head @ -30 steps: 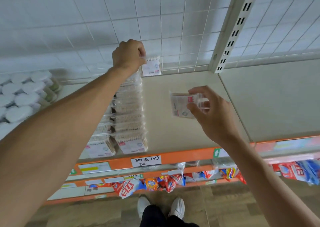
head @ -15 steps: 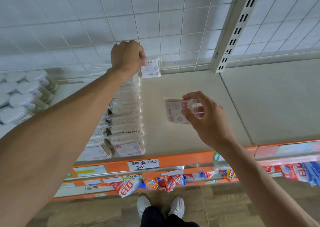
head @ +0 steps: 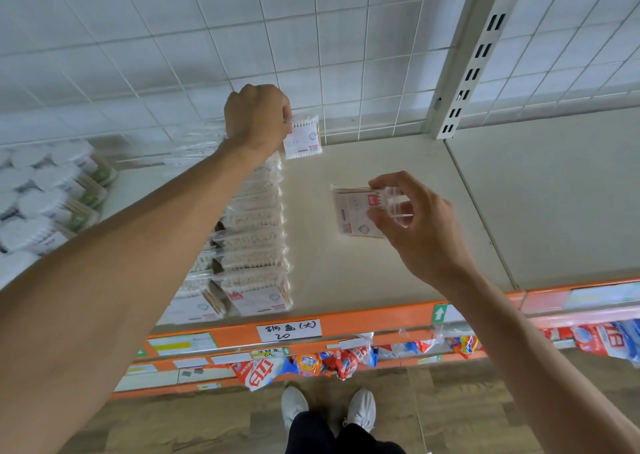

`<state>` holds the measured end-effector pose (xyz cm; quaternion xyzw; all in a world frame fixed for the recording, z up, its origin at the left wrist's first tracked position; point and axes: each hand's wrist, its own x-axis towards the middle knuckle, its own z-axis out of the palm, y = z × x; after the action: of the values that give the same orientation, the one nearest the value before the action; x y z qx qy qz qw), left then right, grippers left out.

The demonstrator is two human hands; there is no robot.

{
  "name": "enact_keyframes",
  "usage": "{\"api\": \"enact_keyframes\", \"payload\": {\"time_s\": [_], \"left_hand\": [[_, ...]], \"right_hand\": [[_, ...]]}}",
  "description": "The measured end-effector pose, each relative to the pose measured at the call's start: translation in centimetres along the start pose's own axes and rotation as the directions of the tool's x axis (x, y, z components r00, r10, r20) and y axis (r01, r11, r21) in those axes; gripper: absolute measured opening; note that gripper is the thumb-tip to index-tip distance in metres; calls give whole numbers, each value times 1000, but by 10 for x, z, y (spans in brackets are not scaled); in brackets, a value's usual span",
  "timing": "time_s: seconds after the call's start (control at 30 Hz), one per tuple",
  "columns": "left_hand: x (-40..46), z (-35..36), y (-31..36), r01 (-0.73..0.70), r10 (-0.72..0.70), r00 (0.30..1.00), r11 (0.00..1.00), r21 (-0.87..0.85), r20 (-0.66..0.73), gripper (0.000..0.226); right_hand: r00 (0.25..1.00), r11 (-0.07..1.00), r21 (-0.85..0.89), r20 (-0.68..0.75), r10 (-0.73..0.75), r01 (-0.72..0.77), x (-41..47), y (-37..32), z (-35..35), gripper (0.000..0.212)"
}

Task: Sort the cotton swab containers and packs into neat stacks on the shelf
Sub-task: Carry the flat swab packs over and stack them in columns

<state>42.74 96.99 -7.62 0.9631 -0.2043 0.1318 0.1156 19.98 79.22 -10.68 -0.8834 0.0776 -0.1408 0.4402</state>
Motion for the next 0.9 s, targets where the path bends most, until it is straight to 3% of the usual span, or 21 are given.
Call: {"api": "enact_keyframes", "payload": {"time_s": [0.2, 0.3, 0.4, 0.5, 0.67, 0.77, 0.9], "left_hand": [[-7, -31, 3, -120, 121, 991, 992, 34, -55, 21], [-28, -70, 8, -207, 193, 974, 971, -118, -118, 26], [-75, -99, 30, -253, 295, 955, 862, -438, 28, 24], [-117, -109, 51, -216, 373, 907, 809, -547, 195, 39], [-139, -102, 55, -181, 351, 917, 788, -589, 188, 27], [-146, -98, 52, -136, 282, 947, 783, -607, 152, 21], [-151, -94, 46, -54, 208, 964, 762, -645, 165, 22]], "right_hand": [[1000, 999, 40, 6, 9, -9, -4, -8, -12, 25], [998, 994, 98, -7, -55, 56, -8, -28, -36, 35], [994, 988, 131, 52, -94, 86, -6, -51, -59, 48], [980, 987, 81, 135, -149, 139, 0, -66, -67, 46], [956, 978, 37, 206, -208, 205, 0, -68, -61, 47], [960, 973, 63, 162, -230, 223, -4, -57, -51, 38], [983, 974, 179, 95, -157, 138, -7, -48, -37, 32]]}}
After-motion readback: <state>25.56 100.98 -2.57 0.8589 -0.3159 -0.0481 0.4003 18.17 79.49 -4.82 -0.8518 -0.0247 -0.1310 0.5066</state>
